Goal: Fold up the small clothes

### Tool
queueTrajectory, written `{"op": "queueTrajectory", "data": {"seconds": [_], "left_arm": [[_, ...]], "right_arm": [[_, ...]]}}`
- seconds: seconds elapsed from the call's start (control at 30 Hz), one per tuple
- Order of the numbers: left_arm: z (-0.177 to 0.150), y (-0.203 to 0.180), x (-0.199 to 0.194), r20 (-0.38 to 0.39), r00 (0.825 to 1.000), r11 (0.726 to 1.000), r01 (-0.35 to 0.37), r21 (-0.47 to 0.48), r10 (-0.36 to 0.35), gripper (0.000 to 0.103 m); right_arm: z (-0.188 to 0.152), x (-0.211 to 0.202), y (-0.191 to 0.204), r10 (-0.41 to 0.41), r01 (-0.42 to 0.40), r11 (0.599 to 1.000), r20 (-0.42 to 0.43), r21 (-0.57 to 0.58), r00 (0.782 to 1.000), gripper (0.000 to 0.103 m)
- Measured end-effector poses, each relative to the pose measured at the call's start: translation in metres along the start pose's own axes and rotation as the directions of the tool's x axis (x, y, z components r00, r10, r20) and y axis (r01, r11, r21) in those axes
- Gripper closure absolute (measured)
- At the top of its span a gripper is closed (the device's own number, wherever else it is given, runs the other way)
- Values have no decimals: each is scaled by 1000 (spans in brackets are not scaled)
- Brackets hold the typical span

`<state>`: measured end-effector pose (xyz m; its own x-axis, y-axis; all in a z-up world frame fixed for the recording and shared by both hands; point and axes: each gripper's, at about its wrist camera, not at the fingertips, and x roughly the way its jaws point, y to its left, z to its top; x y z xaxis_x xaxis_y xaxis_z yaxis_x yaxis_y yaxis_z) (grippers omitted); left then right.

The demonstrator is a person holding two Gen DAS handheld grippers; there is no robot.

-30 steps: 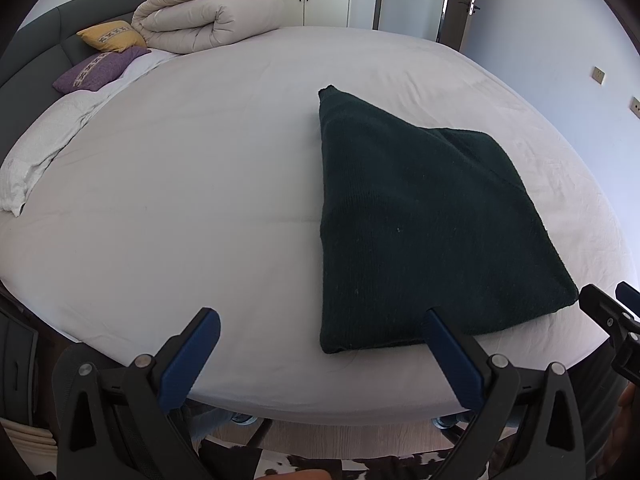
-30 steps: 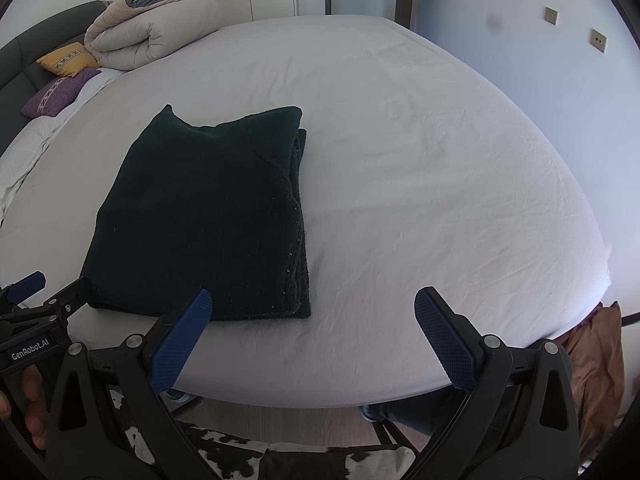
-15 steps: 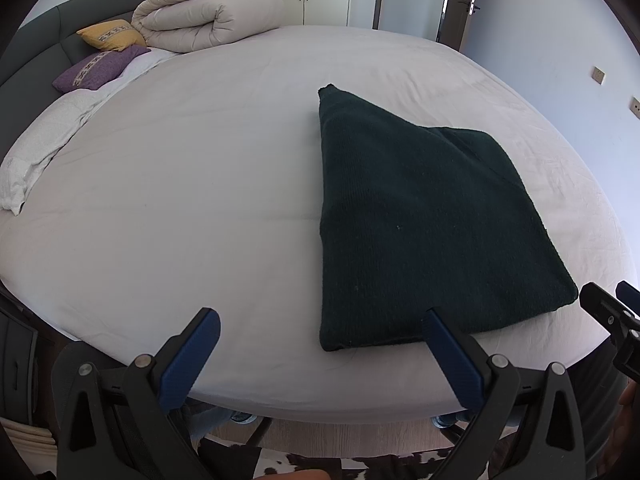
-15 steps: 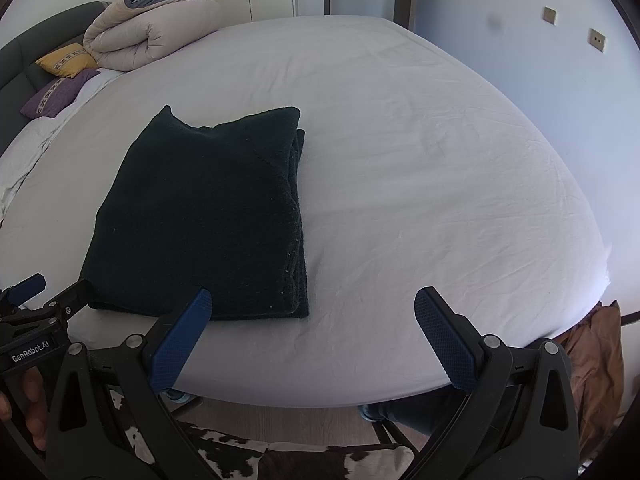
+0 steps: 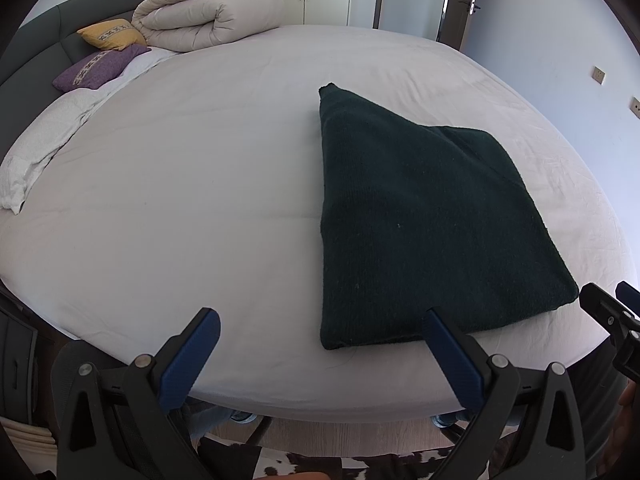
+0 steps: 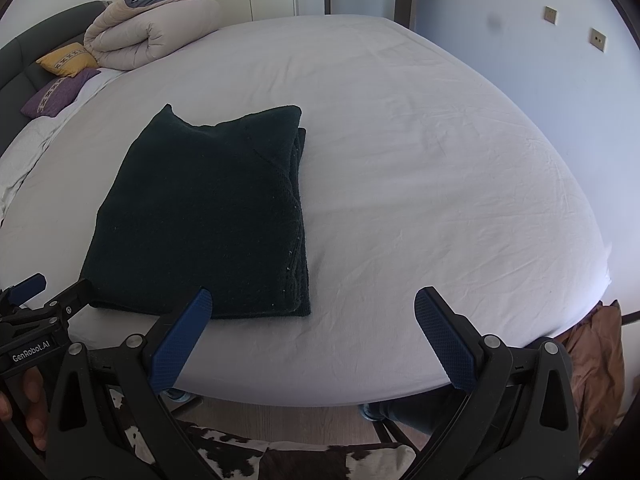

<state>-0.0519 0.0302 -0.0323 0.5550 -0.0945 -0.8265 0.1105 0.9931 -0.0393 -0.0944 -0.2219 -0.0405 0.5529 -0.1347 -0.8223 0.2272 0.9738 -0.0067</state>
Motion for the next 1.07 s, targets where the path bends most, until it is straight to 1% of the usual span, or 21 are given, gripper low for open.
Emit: {"op": "queueTrajectory", "data": {"seconds": [0.8, 0.93, 1.07], "left_arm": [[-2, -1, 1, 0, 1000, 1000, 0, 7, 0, 0], [-4, 0, 3, -14, 1000, 1000, 7, -7, -7, 0], [-5, 2, 0, -2, 1000, 1000, 1, -7, -1, 0]], "right_arm": [[-1, 0, 0, 1, -1, 1000, 3, -4, 1000, 0], [-1, 0, 0, 0, 0, 1000, 4, -4, 1000, 0], [-1, 0, 0, 0, 0, 1000, 4, -4, 1000, 0]]}}
